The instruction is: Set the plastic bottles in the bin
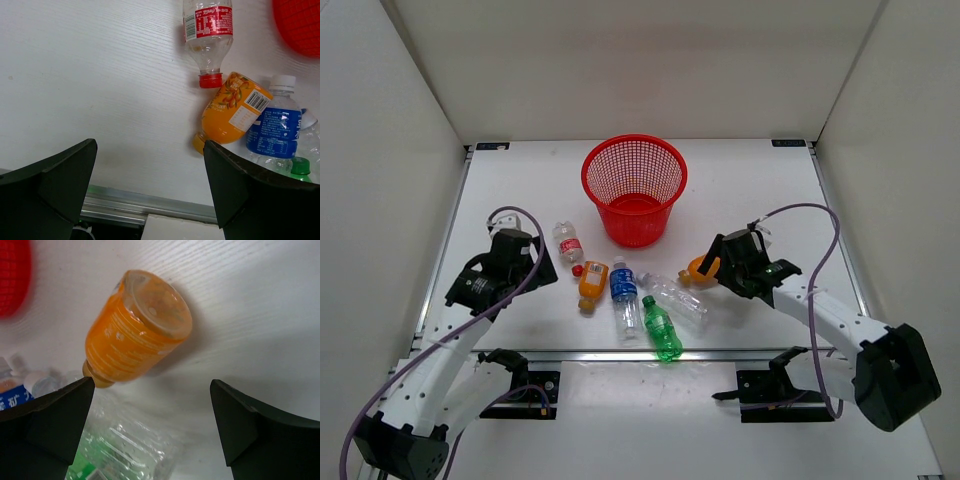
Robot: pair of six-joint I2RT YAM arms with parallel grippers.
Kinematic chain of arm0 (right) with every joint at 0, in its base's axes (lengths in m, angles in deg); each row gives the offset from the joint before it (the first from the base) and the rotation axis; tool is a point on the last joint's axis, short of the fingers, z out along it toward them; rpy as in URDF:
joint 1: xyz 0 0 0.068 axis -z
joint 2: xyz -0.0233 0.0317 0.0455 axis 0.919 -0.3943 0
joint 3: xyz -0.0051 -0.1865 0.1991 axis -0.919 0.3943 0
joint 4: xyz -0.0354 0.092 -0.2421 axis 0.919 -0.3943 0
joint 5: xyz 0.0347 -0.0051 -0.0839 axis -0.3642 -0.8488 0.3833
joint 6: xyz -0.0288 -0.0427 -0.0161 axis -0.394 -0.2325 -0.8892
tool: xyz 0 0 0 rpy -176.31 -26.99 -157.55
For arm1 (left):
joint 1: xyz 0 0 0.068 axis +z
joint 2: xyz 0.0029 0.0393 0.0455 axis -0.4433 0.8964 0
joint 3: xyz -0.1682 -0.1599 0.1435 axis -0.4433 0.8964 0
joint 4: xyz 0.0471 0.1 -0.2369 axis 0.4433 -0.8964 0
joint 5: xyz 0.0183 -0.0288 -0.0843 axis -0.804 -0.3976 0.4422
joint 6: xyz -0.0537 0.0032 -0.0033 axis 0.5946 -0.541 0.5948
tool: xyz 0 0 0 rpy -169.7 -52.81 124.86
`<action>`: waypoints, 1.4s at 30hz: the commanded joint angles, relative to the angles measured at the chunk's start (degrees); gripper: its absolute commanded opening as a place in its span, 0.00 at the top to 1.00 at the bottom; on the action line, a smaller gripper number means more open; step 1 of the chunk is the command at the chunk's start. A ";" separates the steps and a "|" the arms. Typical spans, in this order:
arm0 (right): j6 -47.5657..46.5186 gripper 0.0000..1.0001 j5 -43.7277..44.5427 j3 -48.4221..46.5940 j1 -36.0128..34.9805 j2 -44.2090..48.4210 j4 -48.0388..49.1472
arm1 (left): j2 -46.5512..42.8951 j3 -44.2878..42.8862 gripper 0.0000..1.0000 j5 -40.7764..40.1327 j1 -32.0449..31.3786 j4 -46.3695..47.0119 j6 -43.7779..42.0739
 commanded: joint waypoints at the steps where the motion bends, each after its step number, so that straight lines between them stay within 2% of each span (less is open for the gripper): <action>1: 5.20 0.02 5.49 -0.82 -1.48 -3.56 9.41 | 0.08 -0.13 0.01 0.73 0.19 0.80 -0.17; 6: 7.05 0.01 5.14 -2.13 0.28 -9.72 14.68 | 0.69 0.31 0.02 2.31 0.36 0.98 -0.43; 8: 8.71 0.02 6.11 -2.74 0.54 -12.45 14.35 | 0.96 -0.57 0.02 0.12 0.45 0.02 -0.52; 10: 9.59 0.07 5.68 -2.66 0.71 -14.03 15.65 | 1.92 -1.18 0.02 -0.66 0.89 -0.86 -0.70; 11: 9.42 0.15 5.50 -2.40 0.72 -13.95 17.49 | 1.84 -1.27 0.01 -0.67 0.89 -0.87 -0.52; 12: 9.25 0.35 6.02 -1.88 0.37 -14.56 19.07 | 1.49 -1.01 0.01 -0.24 1.07 -0.69 -0.35; 14: 7.67 0.52 6.90 -3.19 0.89 -15.43 19.52 | 0.96 -0.75 0.01 -0.59 1.68 -0.08 -0.17; 16: 4.60 0.57 7.95 -7.74 2.03 -16.93 16.64 | 1.22 -0.57 0.01 -0.75 2.12 0.01 0.00; 20: -4.08 0.68 9.63 -15.47 6.32 -16.07 17.93 | 1.22 0.04 0.02 -0.59 3.43 0.36 0.18; 23: -14.09 0.71 4.72 -25.47 8.62 -15.44 18.30 | 2.71 -1.27 0.01 -0.67 3.88 0.98 -0.34; 25: -24.72 0.71 -0.29 -32.76 9.07 -16.14 19.61 | 3.42 -1.80 0.02 -0.94 3.79 1.33 -0.60; 26: -26.42 0.74 -3.61 -38.21 8.63 -17.10 18.13 | 3.51 -2.06 0.01 -0.15 3.88 2.55 0.00; 28: -31.78 0.74 -13.09 -46.64 8.28 -21.75 15.15 | 3.77 -2.24 0.01 0.20 4.06 4.14 0.44; 30: -35.20 0.75 -17.68 -54.40 6.61 -25.00 13.64 | 4.29 -2.50 0.01 0.64 3.97 5.19 0.97; 36: -41.82 0.72 -14.81 -60.58 -2.97 -32.75 13.46 | 5.44 -3.03 0.01 -0.05 4.32 5.37 1.67; 40: -41.30 0.64 -14.54 -58.65 -5.61 -34.25 15.04 | 5.71 -1.81 0.02 2.66 3.88 7.47 4.13; 42: -40.77 0.55 -14.63 -58.30 -5.87 -34.87 14.96 | 6.41 -1.19 0.02 2.93 3.27 8.79 5.28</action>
